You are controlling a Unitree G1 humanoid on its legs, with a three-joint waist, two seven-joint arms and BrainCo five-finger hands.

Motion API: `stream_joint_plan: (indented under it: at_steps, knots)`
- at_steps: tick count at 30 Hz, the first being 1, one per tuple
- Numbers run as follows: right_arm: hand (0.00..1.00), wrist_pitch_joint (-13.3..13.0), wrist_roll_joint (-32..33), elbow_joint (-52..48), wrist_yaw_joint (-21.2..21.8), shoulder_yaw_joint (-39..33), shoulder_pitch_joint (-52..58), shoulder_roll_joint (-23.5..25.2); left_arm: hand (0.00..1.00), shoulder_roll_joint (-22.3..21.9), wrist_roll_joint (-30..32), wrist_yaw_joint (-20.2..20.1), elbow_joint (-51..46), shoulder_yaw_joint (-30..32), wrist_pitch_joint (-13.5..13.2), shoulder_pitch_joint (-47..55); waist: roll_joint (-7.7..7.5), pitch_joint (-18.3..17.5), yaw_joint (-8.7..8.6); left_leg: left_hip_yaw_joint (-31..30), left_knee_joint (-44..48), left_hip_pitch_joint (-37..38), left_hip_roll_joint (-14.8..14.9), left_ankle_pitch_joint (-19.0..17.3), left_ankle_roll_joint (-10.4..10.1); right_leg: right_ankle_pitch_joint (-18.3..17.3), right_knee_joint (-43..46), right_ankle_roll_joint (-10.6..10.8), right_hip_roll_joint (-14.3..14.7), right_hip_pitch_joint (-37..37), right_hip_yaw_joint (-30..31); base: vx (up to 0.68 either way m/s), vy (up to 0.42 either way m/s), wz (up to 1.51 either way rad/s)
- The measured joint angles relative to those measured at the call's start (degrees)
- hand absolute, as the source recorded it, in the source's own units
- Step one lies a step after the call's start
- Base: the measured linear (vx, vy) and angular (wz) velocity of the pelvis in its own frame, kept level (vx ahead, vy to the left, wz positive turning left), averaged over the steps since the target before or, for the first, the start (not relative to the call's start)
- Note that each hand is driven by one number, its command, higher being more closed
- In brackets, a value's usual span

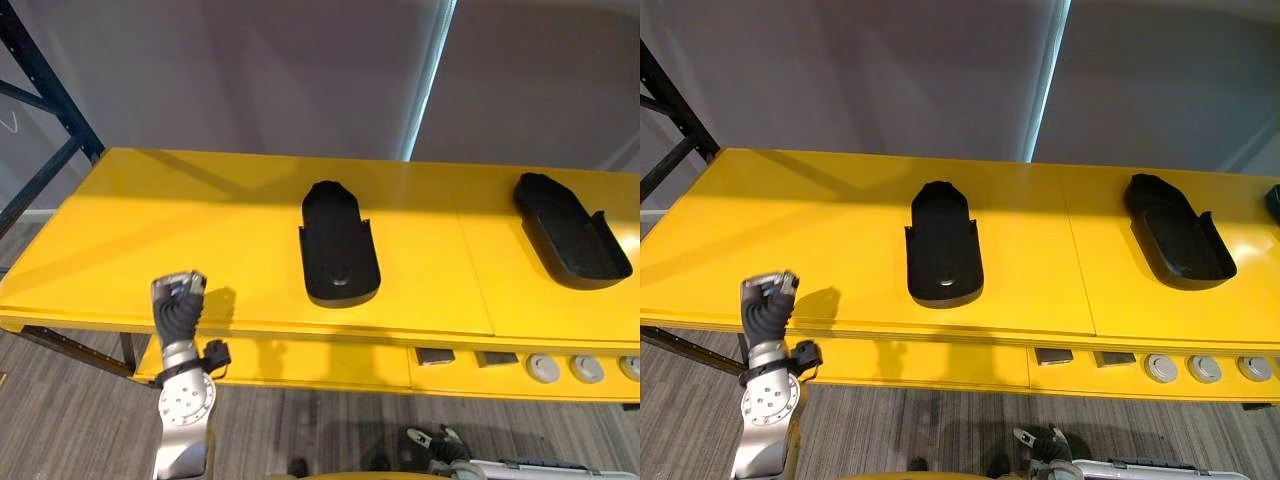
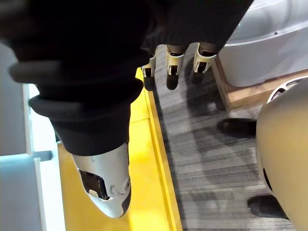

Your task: Walk over and take plastic housings, then place them on the shelf

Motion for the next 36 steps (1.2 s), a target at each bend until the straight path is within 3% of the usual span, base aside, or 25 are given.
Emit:
stream_joint_plan:
  at_steps: [6, 10, 16, 21, 30, 36]
  knots:
    - [0.0, -0.11, -0.09, 0.07, 1.1, 0.48, -0.26, -0.46, 1.0, 3.3, 2.5, -1.73, 6.89, -10.77, -0.97, -8.82, 0.07, -0.01, -0.49, 1.34, -0.02, 0.24, 0.59, -0.04, -0.01, 0.08, 0.34, -0.47, 0.82, -0.63, 1.32, -0.02, -0.005, -0.12]
    - [0.0, -0.01, -0.15, 0.06, 1.21, 0.57, -0.97, -0.47, 1.0, 4.4, 3.6, -2.85, 13.65, -12.51, -0.6, -13.5, 0.1, -0.03, -1.16, 2.5, 0.0, 0.18, 0.95, -0.02, -0.03, 0.69, 0.03, -0.96, 1.05, -1.58, 2.33, -0.01, 0.009, -0.17]
    - [0.0, 0.25, -0.21, 0.01, 1.22, 0.53, -2.26, -0.52, 1.0, 4.68, 9.65, -4.01, 21.23, -13.43, 2.77, -16.65, 0.07, -0.02, -3.32, 3.28, 0.0, 0.08, 0.95, -0.02, -0.03, 1.6, -1.09, -0.88, 1.25, -1.56, 3.22, -0.01, 0.006, -0.07]
    - [0.0, 0.38, -0.23, -0.25, 1.27, 0.51, -2.76, -0.51, 1.0, 5.49, 13.16, -4.98, 25.6, -16.92, 3.95, -18.22, -0.07, 0.06, -3.43, 4.76, 0.01, -0.45, 0.88, -0.01, -0.01, 2.42, -1.14, -0.77, 1.27, -2.76, 4.68, -0.04, 0.022, -0.16]
    - [0.0, 0.38, -0.22, -1.23, 2.24, 0.44, -2.86, -0.48, 1.0, 5.72, 19.1, -6.53, 29.73, -23.85, 3.87, -22.73, -0.51, 0.3, -3.59, 5.02, 0.05, -0.9, 0.54, 0.01, 0.03, 2.85, -1.2, -0.64, 1.36, -3.49, 5.29, -0.02, 0.006, -0.03]
    - [0.0, 0.37, -0.22, -1.23, 2.23, 0.44, -3.86, -0.46, 1.0, 5.63, 20.86, -6.38, 30.74, -24.63, 3.51, -23.56, -0.65, 0.38, -3.78, 4.81, -0.05, -0.9, 0.16, 0.02, 0.06, 2.86, -1.28, -0.6, 1.08, -3.49, 5.17, 0.0, 0.009, 0.01]
